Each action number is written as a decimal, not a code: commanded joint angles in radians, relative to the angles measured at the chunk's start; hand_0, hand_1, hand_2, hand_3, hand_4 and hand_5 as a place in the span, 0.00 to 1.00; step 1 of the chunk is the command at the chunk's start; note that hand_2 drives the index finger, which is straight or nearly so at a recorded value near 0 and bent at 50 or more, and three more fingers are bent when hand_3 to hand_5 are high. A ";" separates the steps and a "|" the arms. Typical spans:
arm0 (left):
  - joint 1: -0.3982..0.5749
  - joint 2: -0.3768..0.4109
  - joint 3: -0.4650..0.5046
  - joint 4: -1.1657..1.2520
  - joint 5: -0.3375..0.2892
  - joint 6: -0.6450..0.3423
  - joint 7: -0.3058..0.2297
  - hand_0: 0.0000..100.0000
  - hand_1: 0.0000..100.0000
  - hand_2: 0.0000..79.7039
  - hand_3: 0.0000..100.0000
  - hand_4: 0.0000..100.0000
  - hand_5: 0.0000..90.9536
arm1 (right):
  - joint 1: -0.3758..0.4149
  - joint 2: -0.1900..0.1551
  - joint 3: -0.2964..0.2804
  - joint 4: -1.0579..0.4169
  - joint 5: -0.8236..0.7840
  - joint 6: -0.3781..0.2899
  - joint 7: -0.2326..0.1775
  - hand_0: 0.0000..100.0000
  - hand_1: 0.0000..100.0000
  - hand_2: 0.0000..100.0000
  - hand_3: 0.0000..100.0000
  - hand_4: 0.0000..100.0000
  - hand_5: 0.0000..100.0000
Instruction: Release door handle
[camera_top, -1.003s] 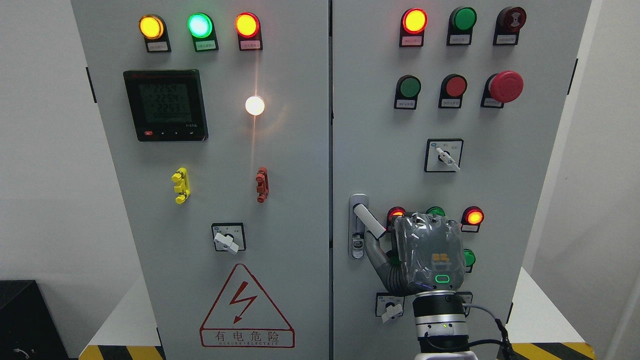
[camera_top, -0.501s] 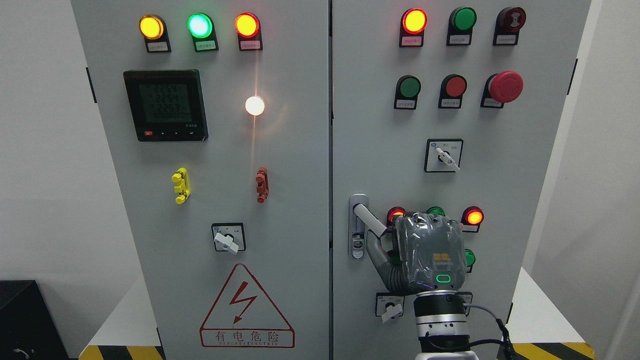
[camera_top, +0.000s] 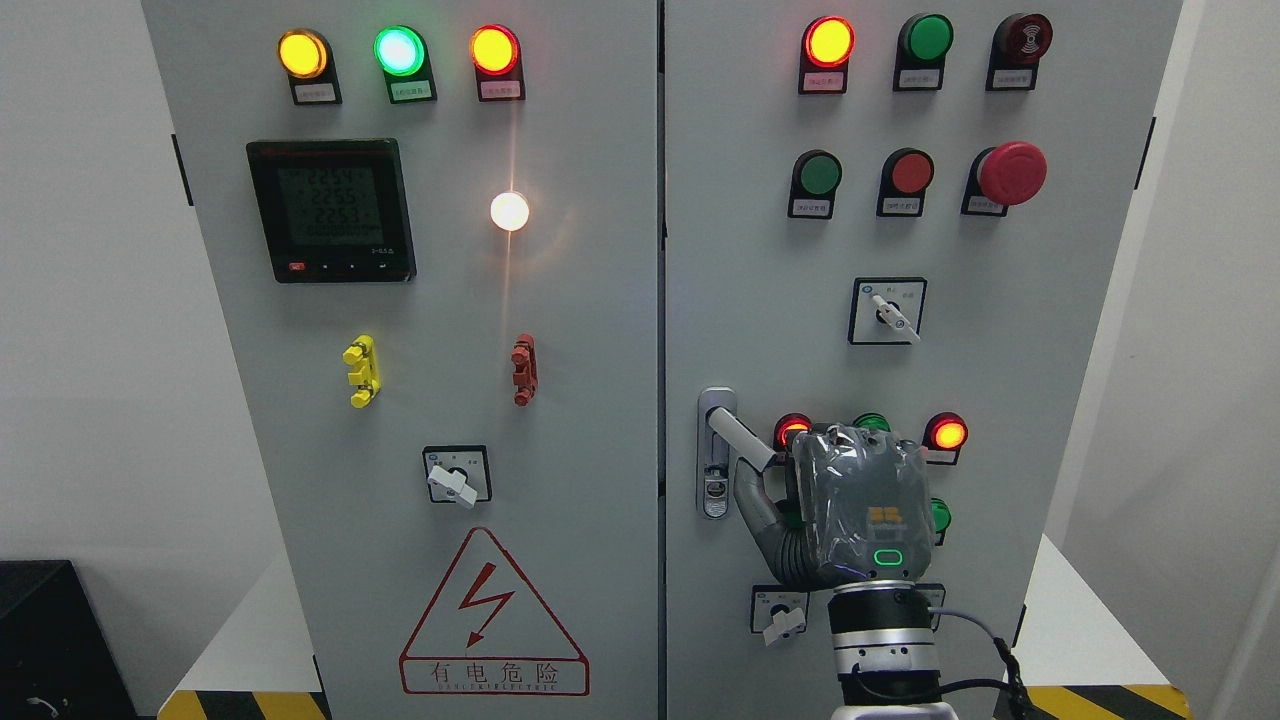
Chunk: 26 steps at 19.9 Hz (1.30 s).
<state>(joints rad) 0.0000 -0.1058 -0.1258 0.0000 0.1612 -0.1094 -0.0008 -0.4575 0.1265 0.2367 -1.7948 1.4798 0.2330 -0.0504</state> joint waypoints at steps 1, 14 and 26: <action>-0.026 0.000 0.000 0.029 0.000 0.000 0.001 0.12 0.56 0.00 0.00 0.00 0.00 | 0.000 -0.001 -0.001 -0.003 -0.001 -0.001 0.000 0.56 0.42 0.93 1.00 1.00 1.00; -0.026 0.000 0.000 0.029 0.001 0.000 0.001 0.12 0.56 0.00 0.00 0.00 0.00 | 0.000 0.001 -0.004 -0.005 -0.001 -0.003 0.000 0.57 0.42 0.93 1.00 1.00 1.00; -0.026 0.000 0.000 0.029 0.000 0.000 0.001 0.12 0.56 0.00 0.00 0.00 0.00 | -0.001 -0.001 -0.007 -0.005 -0.001 -0.001 -0.002 0.57 0.41 0.93 1.00 1.00 1.00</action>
<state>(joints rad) 0.0000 -0.1058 -0.1258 0.0000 0.1613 -0.1094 -0.0008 -0.4571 0.1272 0.2319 -1.7988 1.4783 0.2302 -0.0519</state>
